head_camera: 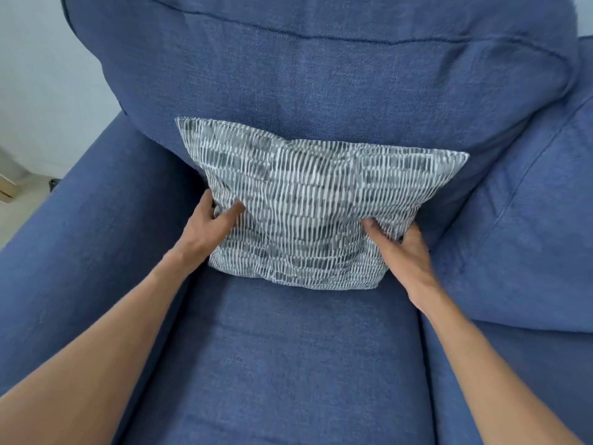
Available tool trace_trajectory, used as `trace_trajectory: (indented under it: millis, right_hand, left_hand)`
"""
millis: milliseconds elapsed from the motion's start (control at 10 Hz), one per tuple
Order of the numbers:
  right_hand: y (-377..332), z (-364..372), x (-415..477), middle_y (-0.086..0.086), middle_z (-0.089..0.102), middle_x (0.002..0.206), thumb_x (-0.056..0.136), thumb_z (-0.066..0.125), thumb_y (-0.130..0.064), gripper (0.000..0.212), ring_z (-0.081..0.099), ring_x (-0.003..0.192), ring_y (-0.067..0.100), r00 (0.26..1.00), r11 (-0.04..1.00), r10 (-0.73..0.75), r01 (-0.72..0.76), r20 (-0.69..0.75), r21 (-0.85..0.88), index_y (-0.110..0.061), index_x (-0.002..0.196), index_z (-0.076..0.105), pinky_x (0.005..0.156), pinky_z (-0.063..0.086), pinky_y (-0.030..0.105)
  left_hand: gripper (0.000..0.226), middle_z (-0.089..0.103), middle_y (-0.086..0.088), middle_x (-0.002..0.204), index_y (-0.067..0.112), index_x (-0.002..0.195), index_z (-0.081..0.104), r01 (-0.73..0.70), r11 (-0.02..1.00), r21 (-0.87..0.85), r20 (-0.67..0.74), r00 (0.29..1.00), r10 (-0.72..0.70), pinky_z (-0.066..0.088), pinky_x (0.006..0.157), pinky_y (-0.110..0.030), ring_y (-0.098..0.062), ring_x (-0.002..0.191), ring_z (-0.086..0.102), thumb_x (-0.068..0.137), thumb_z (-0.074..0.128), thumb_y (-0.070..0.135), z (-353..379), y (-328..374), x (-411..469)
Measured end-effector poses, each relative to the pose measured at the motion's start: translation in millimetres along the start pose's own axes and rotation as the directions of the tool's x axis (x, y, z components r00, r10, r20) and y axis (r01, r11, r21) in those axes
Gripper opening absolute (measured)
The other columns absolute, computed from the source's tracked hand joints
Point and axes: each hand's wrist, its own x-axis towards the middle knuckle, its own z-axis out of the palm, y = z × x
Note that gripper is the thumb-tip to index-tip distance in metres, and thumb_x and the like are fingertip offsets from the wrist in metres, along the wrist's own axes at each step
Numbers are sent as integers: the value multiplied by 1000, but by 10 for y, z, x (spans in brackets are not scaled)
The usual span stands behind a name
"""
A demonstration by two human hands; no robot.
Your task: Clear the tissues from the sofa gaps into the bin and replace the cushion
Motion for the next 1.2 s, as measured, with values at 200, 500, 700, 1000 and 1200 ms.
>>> trace_trajectory:
  millis: [200,500,700,1000,1200]
  right_hand:
    - [41,88,24,-34,58,105,85,67,-56,44,52,91,-21,987,997,-1,13,-163,72,-39,124,56,77,38,7]
    - [271,123,202,-31,55,111,87,64,-56,54,51,113,4,988,999,41,-40,-147,10,-35,135,51,96,37,24]
    - [302,154,157,-22,54,126,84,63,-62,64,50,117,5,988,999,27,-24,-151,23,-35,139,45,98,36,26]
    - [468,129,-226,5,32,151,86,41,-77,85,39,137,26,973,952,-86,17,-215,-305,-27,152,22,109,37,46]
    - [897,364,-897,10,23,157,89,41,-69,89,30,142,31,967,883,-82,-41,-240,-468,-18,157,13,114,32,46]
  left_hand:
    - [76,63,12,123,42,133,47,31,999,-19,-29,999,-31,48,100,-46,-16,110,61,72,44,88,15,-59,109]
    - [114,31,7,157,34,154,15,158,987,-29,83,984,-156,28,116,-47,-16,142,33,62,42,96,118,-362,212]
    - [105,38,6,153,28,152,20,127,992,1,73,989,-127,33,113,-45,-19,137,40,70,40,90,105,-395,174]
    - [84,29,-11,153,26,153,18,186,973,137,-18,983,-185,31,107,-36,-25,134,39,87,38,74,151,-831,-326]
    - [82,30,-11,153,17,152,23,-27,852,523,-1,999,32,34,112,-41,-27,137,37,89,30,69,313,-1462,-1249]
